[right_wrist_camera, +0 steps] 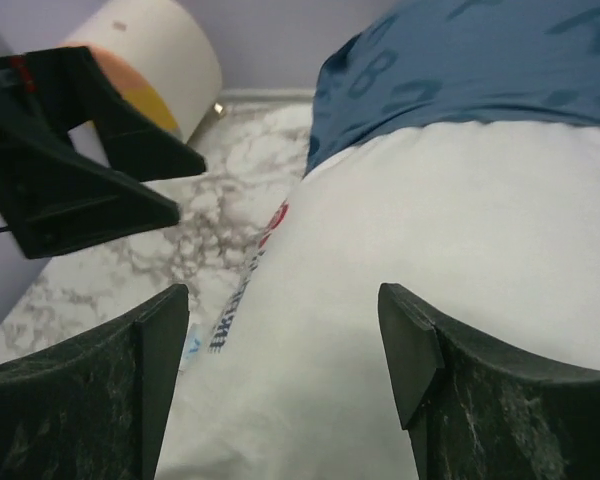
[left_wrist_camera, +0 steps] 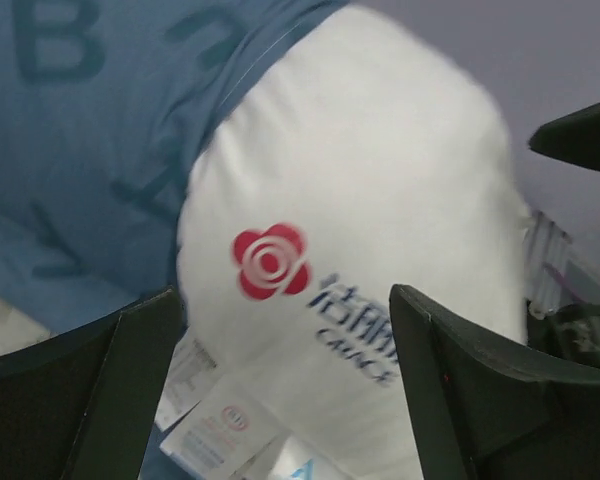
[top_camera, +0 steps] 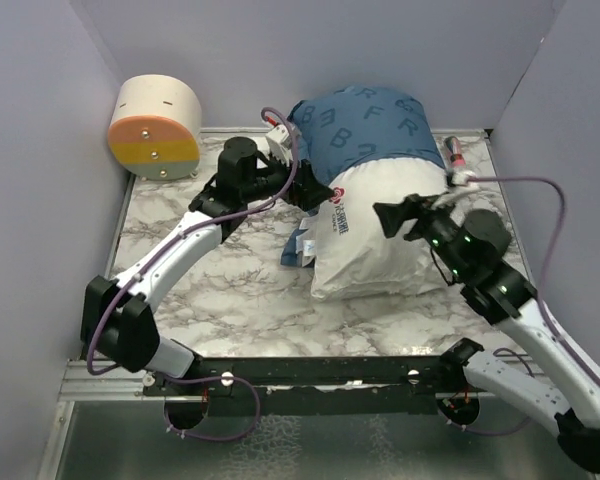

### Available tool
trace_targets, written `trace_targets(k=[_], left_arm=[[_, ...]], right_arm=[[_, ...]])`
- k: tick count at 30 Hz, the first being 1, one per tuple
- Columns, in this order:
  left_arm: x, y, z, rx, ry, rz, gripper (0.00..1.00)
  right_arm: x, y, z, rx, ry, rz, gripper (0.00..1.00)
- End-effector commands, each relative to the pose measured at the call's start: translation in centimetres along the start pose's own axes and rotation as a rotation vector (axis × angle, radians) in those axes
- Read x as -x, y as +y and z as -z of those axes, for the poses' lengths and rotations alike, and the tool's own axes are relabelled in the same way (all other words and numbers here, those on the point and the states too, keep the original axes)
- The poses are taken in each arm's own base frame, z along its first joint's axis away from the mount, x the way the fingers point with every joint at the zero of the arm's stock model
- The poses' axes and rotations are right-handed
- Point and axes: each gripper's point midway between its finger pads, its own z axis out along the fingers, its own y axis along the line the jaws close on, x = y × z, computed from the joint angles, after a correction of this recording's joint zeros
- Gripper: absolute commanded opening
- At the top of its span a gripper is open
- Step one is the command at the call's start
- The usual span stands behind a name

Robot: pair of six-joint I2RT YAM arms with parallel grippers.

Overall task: Put the pillow into the pillowcase
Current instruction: Stuff the pillow into the pillowcase.

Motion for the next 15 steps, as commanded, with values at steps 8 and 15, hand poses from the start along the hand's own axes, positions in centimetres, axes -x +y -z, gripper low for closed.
trace_targets(k=[8,15], left_arm=[[-10.1,8.9,-1.8,0.149,0.012,0.157,0.89],[-15.4,10.4,-1.0,0.203,0.055,0.213,0.88]], right_arm=[[-12.0,-0.9,-8.7,-0.026,0.359,-0.006,0.63],[-20.8,-12.6,-3.6,-0.348,0.513,-0.131,0.14]])
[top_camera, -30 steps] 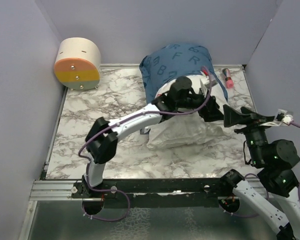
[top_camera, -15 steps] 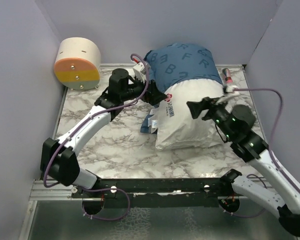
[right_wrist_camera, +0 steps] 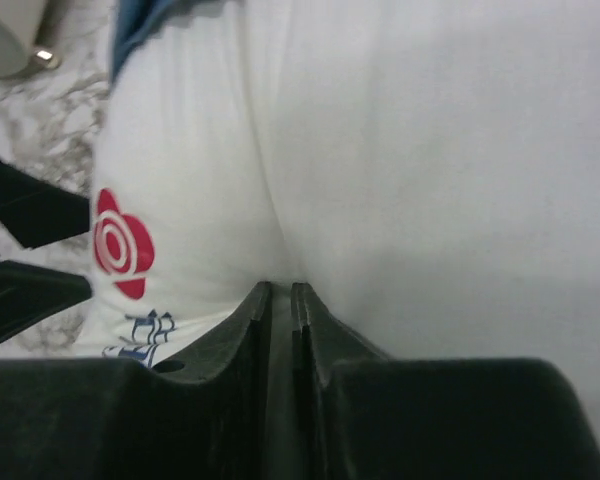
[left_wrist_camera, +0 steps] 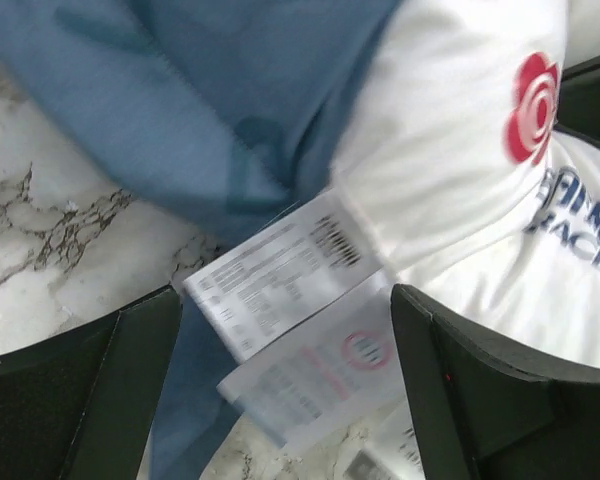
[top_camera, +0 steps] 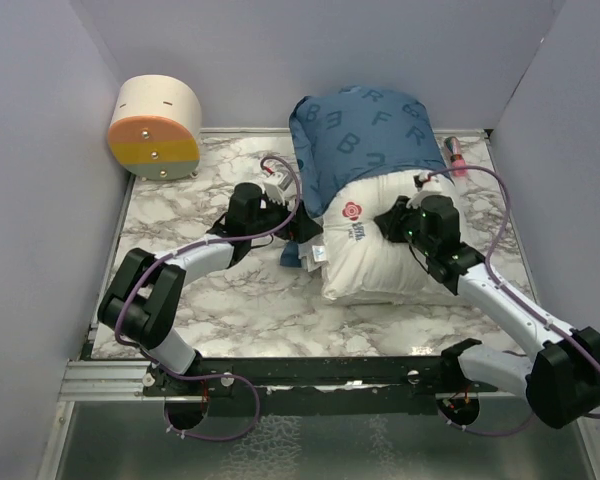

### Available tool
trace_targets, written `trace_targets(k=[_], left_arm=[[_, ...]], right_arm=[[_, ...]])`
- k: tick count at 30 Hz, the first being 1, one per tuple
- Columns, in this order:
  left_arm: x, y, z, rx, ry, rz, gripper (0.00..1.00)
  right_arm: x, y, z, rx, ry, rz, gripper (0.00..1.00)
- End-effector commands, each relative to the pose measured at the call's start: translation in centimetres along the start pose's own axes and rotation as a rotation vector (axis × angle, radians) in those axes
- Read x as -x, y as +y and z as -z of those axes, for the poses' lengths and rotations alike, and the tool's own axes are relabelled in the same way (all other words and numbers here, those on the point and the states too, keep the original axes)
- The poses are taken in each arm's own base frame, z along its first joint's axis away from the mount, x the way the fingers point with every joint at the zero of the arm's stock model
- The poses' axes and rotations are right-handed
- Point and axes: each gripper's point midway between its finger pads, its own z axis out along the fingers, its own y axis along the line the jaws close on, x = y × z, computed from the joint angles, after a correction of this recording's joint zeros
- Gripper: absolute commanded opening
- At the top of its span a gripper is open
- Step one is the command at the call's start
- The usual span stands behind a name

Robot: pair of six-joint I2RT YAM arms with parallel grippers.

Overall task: Put the pillow into the pillowcase
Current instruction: Stuff the pillow into the pillowcase.

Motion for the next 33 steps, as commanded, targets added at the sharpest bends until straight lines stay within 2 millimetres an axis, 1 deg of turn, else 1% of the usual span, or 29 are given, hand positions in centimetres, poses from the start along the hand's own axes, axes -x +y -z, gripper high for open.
trace_targets(k=[1,3,5,8,11,13,15,16,18,21,22,23,24,26,27,28,29,30,31,32,33], left_arm=[[0.2,1.0,-0.4,0.028,-0.074,0.001,0.88],[0.1,1.2,-0.3,0.034,-0.086,0.014,0.88],[0.2,1.0,0.0,0.031,-0.111,0.017,0.87],[0.5,0.9,0.5,0.038,-0.140,0.006,0.88],[0.0,1.7,-0.1,0.057,-0.113,-0.016,0.88],[-0.8,2.5,-1.0,0.063,-0.073,-0.018,0.88],[-1.7,3.0,-2.0,0.051,-0.035,-0.007,0.88],[-2.2,3.4,-2.5,0.051,-0.019,0.004,0.88],[-2.3,3.2,-3.3,0.019,-0.012,0.017,0.87],[-1.9,1.8,-3.9,-0.081,-0.022,0.049,0.84],[-1.9,1.3,-4.1,-0.106,-0.021,0.063,0.80],[-2.0,0.9,-4.2,-0.132,-0.015,0.076,0.70],[-2.1,0.5,-4.2,-0.156,-0.008,0.079,0.63],[-2.4,-0.3,-4.3,-0.202,0.014,0.102,0.33],[-2.4,-0.7,-4.3,-0.223,0.019,0.111,0.16],[-2.3,-1.1,-4.2,-0.238,0.018,0.119,0.04],[-2.1,-1.5,-4.0,-0.249,0.013,0.120,0.00],[-2.0,-2.1,-3.8,-0.259,0.008,0.117,0.00],[-1.9,-2.6,-3.5,-0.264,0.005,0.112,0.00],[-1.9,-3.1,-3.2,-0.269,0.002,0.102,0.00],[-1.8,-3.7,-2.8,-0.271,-0.001,0.093,0.00]], right_arm=[[-7.0,-8.1,1.1,-0.237,0.143,-0.102,0.14],[-6.6,-7.8,1.1,-0.225,0.144,-0.117,0.14],[-5.7,-7.4,1.1,-0.210,0.122,-0.131,0.14],[-4.9,-7.1,1.6,-0.193,0.092,-0.126,0.17],[-3.9,-6.6,2.2,-0.171,0.061,-0.112,0.20],[-2.3,-5.5,2.9,-0.123,0.019,-0.096,0.22],[-0.2,-3.7,3.9,-0.044,-0.038,-0.066,0.24],[0.8,-2.8,4.4,-0.002,-0.064,-0.043,0.28],[2.6,-1.0,5.5,0.079,-0.110,0.007,0.39],[4.4,1.2,6.8,0.179,-0.136,0.066,0.50],[4.9,2.2,7.2,0.223,-0.143,0.085,0.52],[5.2,3.1,7.6,0.274,-0.150,0.113,0.56],[5.6,4.2,8.0,0.331,-0.160,0.134,0.61],[6.2,6.1,8.4,0.433,-0.149,0.166,0.67],[6.3,6.8,8.2,0.475,-0.130,0.174,0.68],[6.2,7.2,7.4,0.499,-0.097,0.172,0.69],[6.4,7.4,6.8,0.512,-0.080,0.170,0.69],[6.3,7.3,5.8,0.502,-0.059,0.160,0.68],[6.5,6.8,4.9,0.467,-0.046,0.146,0.62],[6.5,5.9,3.7,0.417,-0.029,0.130,0.53],[6.1,4.9,2.5,0.362,-0.004,0.115,0.45]])
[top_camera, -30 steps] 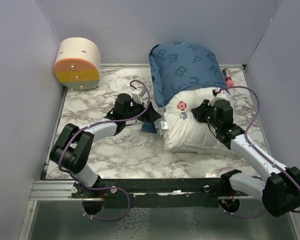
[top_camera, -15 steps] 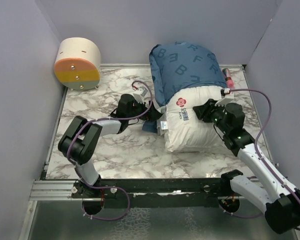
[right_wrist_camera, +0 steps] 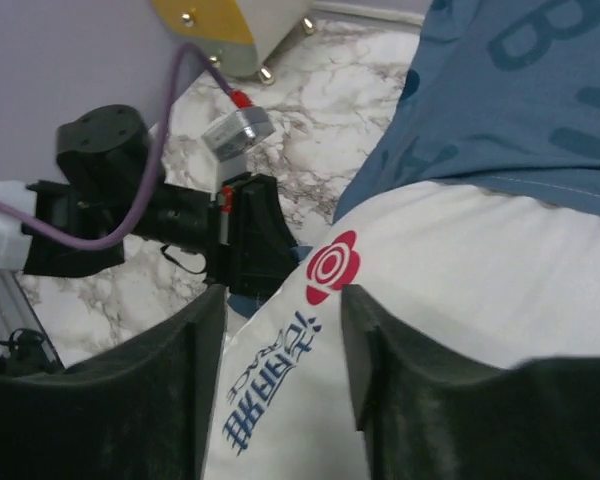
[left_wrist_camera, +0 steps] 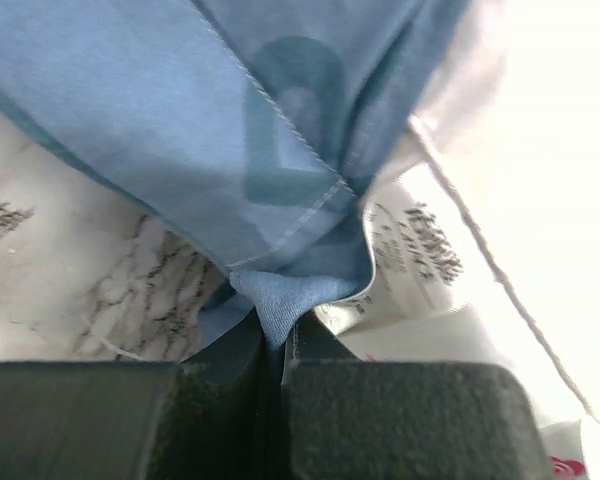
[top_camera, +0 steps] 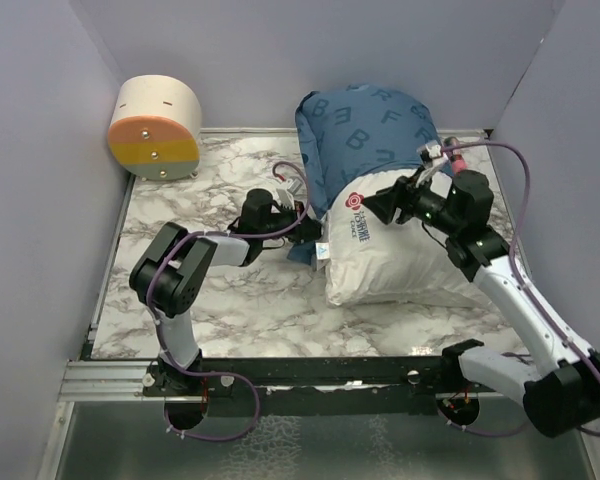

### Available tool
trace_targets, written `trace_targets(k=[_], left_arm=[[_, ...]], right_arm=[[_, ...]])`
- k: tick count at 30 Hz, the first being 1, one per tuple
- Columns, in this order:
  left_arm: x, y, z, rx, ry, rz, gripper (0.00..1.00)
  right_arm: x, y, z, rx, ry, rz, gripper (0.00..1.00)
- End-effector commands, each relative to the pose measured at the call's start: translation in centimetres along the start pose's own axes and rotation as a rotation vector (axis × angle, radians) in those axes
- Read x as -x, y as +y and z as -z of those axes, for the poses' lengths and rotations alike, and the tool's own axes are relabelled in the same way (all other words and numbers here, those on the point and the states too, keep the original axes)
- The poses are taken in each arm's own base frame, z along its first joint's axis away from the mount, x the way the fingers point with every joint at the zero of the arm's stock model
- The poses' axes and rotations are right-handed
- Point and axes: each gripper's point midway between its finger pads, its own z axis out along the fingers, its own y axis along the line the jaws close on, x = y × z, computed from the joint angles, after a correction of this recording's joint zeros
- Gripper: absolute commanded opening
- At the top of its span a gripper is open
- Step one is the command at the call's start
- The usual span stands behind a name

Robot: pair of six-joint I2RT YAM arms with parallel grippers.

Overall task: Put the pillow into the pillowcase
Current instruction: Stuff the pillow into the pillowcase.

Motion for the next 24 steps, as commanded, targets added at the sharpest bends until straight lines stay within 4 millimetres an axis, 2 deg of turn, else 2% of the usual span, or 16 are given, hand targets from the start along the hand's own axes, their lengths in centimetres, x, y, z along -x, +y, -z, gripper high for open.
trace_targets(k=[1,3,5,9,11,13,14,17,20,22,24], left_arm=[[1.0,-5.0,1.0,-0.120,-0.028,-0.066,0.00],[0.6,-6.7,1.6,-0.131,-0.030,-0.093,0.00],[0.0,-8.2,2.3,-0.134,-0.027,-0.116,0.00],[-2.1,-11.8,4.6,-0.171,-0.027,-0.124,0.00],[-3.7,-14.3,5.8,-0.209,-0.007,-0.133,0.00],[-6.0,-16.8,7.0,-0.260,0.028,-0.129,0.00],[-7.1,-17.9,7.6,-0.285,0.043,-0.113,0.00],[-10.3,-20.2,9.9,-0.337,0.074,-0.054,0.00],[-12.7,-20.3,11.8,-0.327,0.086,0.003,0.00],[-13.4,-19.6,12.6,-0.301,0.072,0.033,0.00],[-13.6,-18.7,12.9,-0.265,0.054,0.048,0.00]], right_arm=[[-2.5,-3.4,-2.7,-0.094,0.126,-0.053,0.36],[-5.8,-6.0,-3.8,-0.177,0.236,-0.097,0.18],[-9.9,-8.3,-4.3,-0.247,0.334,-0.140,0.09],[-17.2,-12.2,-3.0,-0.421,0.451,-0.198,0.04],[-19.1,-14.2,-2.4,-0.517,0.473,-0.198,0.02],[-19.5,-16.1,-2.4,-0.611,0.464,-0.194,0.01],[-19.1,-16.8,-2.5,-0.646,0.442,-0.189,0.01],[-16.2,-17.5,-3.7,-0.680,0.332,-0.187,0.01],[-13.7,-16.7,-5.3,-0.634,0.228,-0.222,0.01],[-13.7,-15.9,-6.6,-0.578,0.207,-0.251,0.01],[-15.2,-14.2,-8.0,-0.465,0.230,-0.289,0.03]])
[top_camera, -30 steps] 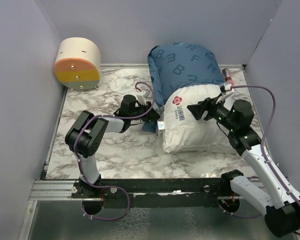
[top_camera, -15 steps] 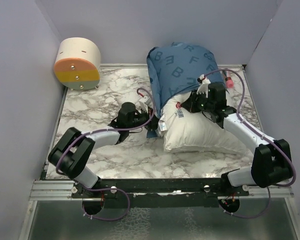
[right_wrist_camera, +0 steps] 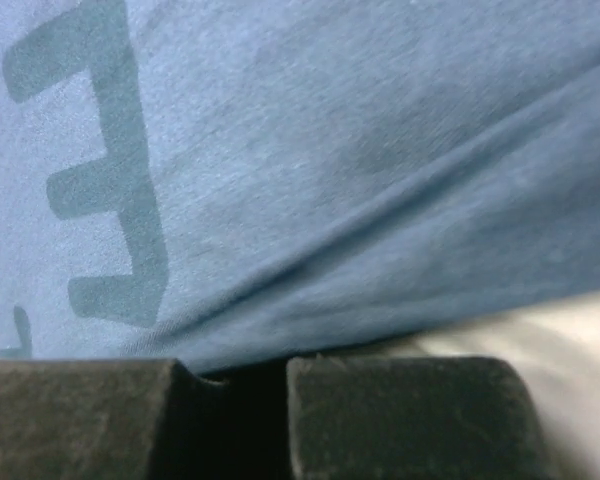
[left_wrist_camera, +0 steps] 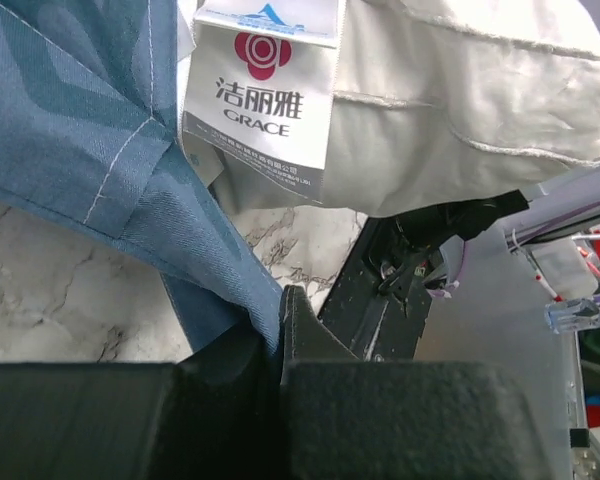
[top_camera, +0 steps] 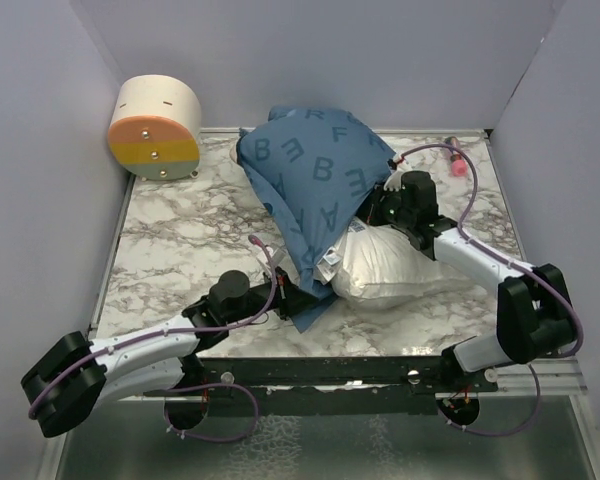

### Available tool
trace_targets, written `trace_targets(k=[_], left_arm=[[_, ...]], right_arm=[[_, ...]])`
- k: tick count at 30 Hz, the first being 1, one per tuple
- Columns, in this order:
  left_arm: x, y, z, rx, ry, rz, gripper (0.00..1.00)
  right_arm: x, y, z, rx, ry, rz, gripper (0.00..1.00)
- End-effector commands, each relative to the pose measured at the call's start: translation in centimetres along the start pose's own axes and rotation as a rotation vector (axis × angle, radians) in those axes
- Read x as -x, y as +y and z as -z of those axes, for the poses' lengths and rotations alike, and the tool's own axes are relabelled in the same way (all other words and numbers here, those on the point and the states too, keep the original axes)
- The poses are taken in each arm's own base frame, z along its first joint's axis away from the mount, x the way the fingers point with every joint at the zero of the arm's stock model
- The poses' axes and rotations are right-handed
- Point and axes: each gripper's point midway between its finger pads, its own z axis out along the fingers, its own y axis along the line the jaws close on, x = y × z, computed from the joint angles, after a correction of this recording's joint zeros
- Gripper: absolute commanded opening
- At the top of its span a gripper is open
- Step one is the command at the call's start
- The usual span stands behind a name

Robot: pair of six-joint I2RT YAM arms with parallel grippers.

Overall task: Put the pillow into the pillowcase
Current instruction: Stuff the pillow into the pillowcase.

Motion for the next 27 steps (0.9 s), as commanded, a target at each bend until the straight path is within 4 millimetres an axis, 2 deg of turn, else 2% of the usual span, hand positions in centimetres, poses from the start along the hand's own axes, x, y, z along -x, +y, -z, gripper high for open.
trace_targets(k=[1,3,4,5,6,9,11,14,17,20,22,24,27], left_arm=[[-2.1,-4.5,2.3,-0.181,0.061,0.088,0.00],[-1.9,-4.0,2.3,-0.152,0.041,0.105,0.00],[-1.8,-3.9,2.2,-0.143,0.038,0.111,0.00],[-1.9,-3.9,2.2,-0.138,0.045,0.118,0.00],[-2.1,-3.7,2.1,-0.126,0.059,0.129,0.04],[-2.4,-3.4,2.3,-0.076,0.100,0.147,0.30],[-1.8,-3.4,2.9,-0.030,0.103,0.121,0.49],[0.4,-4.0,4.7,0.032,0.068,0.058,0.64],[2.8,-5.1,6.4,0.083,0.043,0.011,0.67],[4.1,-6.1,6.3,0.121,0.105,-0.023,0.64],[4.9,-6.1,5.4,0.159,0.157,-0.063,0.61],[6.8,-6.1,4.3,0.202,0.163,-0.144,0.61],[11.5,-5.7,2.4,0.311,0.126,-0.292,0.60]], right_arm=[[-3.0,-4.0,-3.1,-0.081,0.018,-0.059,0.05],[-4.6,-0.6,-3.1,0.136,0.068,-0.038,0.12],[-4.8,1.5,-2.4,0.265,0.069,-0.015,0.19],[-5.1,3.4,-1.2,0.386,0.064,0.009,0.30],[-4.7,5.3,0.6,0.496,0.034,0.048,0.41],[-2.8,9.1,6.1,0.659,-0.068,0.160,0.68],[-1.0,10.9,9.6,0.690,-0.142,0.225,0.81],[1.5,12.2,13.5,0.650,-0.217,0.283,0.89],[3.3,12.7,16.0,0.598,-0.275,0.322,0.90],[4.4,11.9,16.7,0.499,-0.298,0.303,0.89],[5.0,10.0,16.3,0.369,-0.306,0.248,0.89],[5.6,6.9,15.8,0.186,-0.326,0.167,0.86],[5.4,3.2,15.7,0.007,-0.351,0.088,0.81]])
